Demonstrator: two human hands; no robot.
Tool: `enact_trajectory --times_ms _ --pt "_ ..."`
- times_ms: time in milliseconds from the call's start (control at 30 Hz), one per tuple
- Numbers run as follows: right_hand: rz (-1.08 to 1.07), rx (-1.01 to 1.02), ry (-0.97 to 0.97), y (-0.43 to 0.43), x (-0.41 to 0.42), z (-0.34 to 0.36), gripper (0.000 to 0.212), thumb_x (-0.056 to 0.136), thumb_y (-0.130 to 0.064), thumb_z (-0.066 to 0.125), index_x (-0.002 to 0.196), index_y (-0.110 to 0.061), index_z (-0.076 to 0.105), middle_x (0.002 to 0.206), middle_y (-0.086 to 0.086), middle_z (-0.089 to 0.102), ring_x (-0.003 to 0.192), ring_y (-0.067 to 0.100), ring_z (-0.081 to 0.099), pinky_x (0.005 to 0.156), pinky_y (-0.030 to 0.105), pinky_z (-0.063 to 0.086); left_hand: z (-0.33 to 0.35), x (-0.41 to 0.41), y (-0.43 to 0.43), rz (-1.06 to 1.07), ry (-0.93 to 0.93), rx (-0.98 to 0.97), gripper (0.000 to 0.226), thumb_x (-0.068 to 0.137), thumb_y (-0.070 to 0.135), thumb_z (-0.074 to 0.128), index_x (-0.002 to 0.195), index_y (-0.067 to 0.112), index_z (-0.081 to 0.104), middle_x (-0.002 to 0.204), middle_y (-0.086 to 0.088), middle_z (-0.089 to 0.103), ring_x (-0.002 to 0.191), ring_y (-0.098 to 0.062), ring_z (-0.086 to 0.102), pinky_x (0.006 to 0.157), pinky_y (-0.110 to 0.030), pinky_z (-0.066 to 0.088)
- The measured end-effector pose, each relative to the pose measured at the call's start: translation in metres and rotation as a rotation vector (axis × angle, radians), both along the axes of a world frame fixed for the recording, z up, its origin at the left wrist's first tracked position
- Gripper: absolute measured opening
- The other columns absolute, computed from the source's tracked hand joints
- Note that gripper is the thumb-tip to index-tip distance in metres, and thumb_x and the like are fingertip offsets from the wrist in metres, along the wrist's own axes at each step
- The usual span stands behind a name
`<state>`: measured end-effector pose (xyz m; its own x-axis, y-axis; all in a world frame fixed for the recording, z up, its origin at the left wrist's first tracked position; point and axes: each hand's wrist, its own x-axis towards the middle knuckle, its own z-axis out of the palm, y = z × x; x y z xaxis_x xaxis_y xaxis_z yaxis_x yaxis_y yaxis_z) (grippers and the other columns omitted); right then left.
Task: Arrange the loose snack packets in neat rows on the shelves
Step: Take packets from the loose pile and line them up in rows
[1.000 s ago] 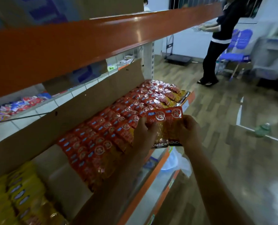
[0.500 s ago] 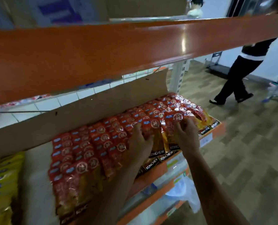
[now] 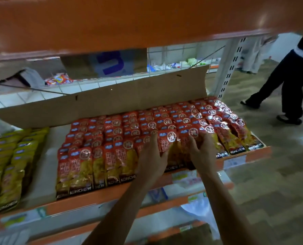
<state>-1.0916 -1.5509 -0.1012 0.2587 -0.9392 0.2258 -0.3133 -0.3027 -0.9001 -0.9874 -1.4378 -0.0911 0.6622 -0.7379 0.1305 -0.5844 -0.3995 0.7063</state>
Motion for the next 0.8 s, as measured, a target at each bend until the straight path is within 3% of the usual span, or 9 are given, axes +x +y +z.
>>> enact_trajectory --times_ms 167,367,467,567,800 --pt "-0.013 0.013 -0.114 -0.005 0.005 0.009 0.015 0.096 -0.02 0.056 0.102 -0.009 0.048 0.072 -0.012 0.048 0.058 -0.015 0.052 0.048 0.002 0.035 0.001 -0.007 0.004 0.077 -0.077 0.059 0.069 0.088 0.024 0.067 0.146 0.016 0.03 0.132 -0.009 0.052 0.122 -0.024 0.049 0.1 -0.038 0.046" --pt "0.066 0.035 -0.055 -0.005 0.009 0.01 0.026 0.097 -0.019 0.054 0.117 -0.005 0.046 0.076 -0.011 0.053 0.065 -0.001 0.058 0.048 0.005 0.038 -0.001 -0.012 0.004 0.129 -0.222 0.135 0.072 0.09 0.031 0.064 0.148 0.008 0.028 0.144 -0.011 0.04 0.132 -0.027 0.037 0.109 -0.036 0.034" --pt "0.101 0.013 0.018 0.0 0.006 0.007 0.035 0.095 -0.017 0.056 0.126 -0.005 0.044 0.094 0.004 0.062 0.087 0.026 0.064 0.066 0.025 0.046 -0.004 -0.011 0.003 0.136 -0.267 0.18 0.075 0.091 0.034 0.063 0.149 0.008 0.023 0.146 -0.011 0.037 0.134 -0.026 0.033 0.11 -0.034 0.032" --pt "0.116 -0.075 0.125 0.006 0.004 0.001 0.046 0.092 -0.01 0.058 0.134 -0.001 0.041 0.121 0.017 0.057 0.111 0.032 0.053 0.086 0.032 0.041 -0.005 -0.01 0.002 0.136 -0.295 0.226 0.079 0.09 0.036 0.063 0.149 0.009 0.019 0.147 -0.011 0.034 0.134 -0.026 0.032 0.11 -0.034 0.032" --pt "0.007 -0.147 0.387 0.018 0.003 -0.009 0.05 0.09 -0.011 0.058 0.136 -0.001 0.042 0.127 0.023 0.045 0.117 0.036 0.039 0.096 0.046 0.035 -0.008 -0.018 0.01 0.201 -0.261 0.23 0.086 0.085 0.039 0.069 0.151 0.018 0.018 0.139 -0.01 0.03 0.129 -0.023 0.033 0.103 -0.032 0.04"
